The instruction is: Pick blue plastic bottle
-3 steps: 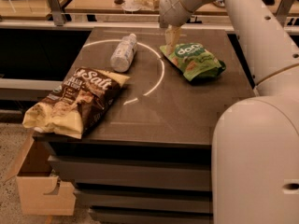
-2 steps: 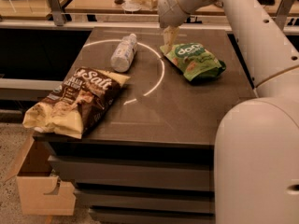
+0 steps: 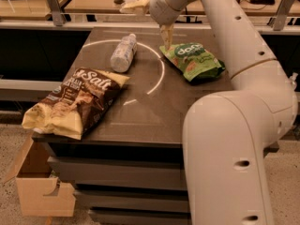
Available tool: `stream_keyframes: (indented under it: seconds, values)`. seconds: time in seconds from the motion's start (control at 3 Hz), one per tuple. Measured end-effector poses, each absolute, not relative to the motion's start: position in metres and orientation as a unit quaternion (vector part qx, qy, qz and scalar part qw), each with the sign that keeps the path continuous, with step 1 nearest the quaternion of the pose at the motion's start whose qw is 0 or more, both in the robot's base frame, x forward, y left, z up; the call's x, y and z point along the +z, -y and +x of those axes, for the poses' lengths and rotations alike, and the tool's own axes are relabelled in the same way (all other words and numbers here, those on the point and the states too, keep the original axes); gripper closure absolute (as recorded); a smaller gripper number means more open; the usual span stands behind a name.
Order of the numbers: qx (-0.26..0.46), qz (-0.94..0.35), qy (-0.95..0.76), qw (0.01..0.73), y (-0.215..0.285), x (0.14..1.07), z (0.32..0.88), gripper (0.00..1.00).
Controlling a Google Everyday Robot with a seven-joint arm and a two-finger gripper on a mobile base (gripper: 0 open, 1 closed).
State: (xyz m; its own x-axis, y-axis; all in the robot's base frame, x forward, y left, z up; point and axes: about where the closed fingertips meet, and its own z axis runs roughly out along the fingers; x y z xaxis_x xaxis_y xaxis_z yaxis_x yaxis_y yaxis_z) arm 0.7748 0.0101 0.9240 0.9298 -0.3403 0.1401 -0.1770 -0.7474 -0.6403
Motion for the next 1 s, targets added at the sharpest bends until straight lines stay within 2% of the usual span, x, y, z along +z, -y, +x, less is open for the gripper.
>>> stream_keyframes:
  seconds: [1.0]
  values:
    - [-0.080, -0.954, -0.185, 0.220, -0.058, 0.883, 0.783, 0.00]
